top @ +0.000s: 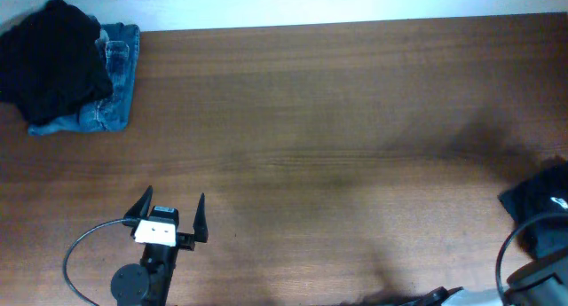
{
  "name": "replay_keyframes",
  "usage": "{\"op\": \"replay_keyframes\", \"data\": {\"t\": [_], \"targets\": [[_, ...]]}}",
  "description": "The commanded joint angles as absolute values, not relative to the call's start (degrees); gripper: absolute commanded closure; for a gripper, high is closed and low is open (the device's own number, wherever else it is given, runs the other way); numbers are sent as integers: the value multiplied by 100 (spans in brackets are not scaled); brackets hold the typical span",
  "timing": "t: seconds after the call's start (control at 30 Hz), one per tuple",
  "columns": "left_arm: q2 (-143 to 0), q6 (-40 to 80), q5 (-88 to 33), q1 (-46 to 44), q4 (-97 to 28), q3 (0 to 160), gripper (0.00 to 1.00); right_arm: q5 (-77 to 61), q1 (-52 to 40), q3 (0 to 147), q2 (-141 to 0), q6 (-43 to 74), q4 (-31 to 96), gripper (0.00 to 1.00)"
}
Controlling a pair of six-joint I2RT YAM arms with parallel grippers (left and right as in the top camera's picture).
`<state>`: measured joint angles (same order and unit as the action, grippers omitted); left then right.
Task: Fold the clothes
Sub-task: 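Move the right gripper right toward the black Nike hoodie, then grasp the black Nike hoodie with the right gripper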
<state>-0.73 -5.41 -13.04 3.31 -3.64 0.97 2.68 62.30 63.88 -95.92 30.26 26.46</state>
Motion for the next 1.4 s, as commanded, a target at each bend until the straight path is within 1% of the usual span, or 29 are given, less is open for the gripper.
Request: {"op": "replay_keyframes", "data": {"t": [0.0, 0.17, 0.2, 0.3, 0.43, 0.57, 0.63, 0.7, 0.83, 0.9, 0.93, 0.97, 1.13, 1.37], "targets": [[-30, -611, -1262, 303, -353, 56, 1, 213, 6305, 6495, -9931, 3028, 2534, 1], [-30, -611, -1262, 303, -353, 56, 1, 213, 6313, 6495, -10256, 3028, 2362, 0], [-30, -611, -1262, 303, -353, 56, 1, 213, 6313, 6495, -10287, 3028, 2331, 3], [-30, -611, -1262, 303, -353, 56, 1, 213, 6313, 6495, -10309, 3028, 2237, 15], [-30, -611, -1262, 303, -353, 56, 1, 213, 6313, 6495, -10313, 3028, 2196, 39], [-30, -611, -1262, 303, -353, 56, 1, 215, 6313, 6495, -10326, 3028, 2163, 60], [-30, -611, -1262, 303, -353, 56, 1, 226, 6313, 6495, -10339, 3028, 2152, 67], [-30, -611, -1262, 303, -353, 56, 1, 346, 6313, 6495, -10348, 3028, 2152, 68], [-30, -611, -1262, 303, -353, 56, 1, 611, 6313, 6495, -10357, 3028, 2152, 76], [-30, -611, -1262, 303, -353, 56, 1, 607, 6313, 6495, -10357, 3030, 2150, 84], [-30, -611, -1262, 303, -353, 56, 1, 607, 6313, 6495, -10357, 3030, 2154, 94], [-30, -611, -1262, 303, -353, 56, 1, 604, 6313, 6495, -10357, 3030, 2158, 96], [-30, -611, -1262, 303, -353, 56, 1, 548, 6311, 6495, -10357, 3028, 2163, 96], [-30, -611, -1262, 303, -353, 56, 1, -161, 6311, 6495, -10226, 3028, 2161, 96]]}}
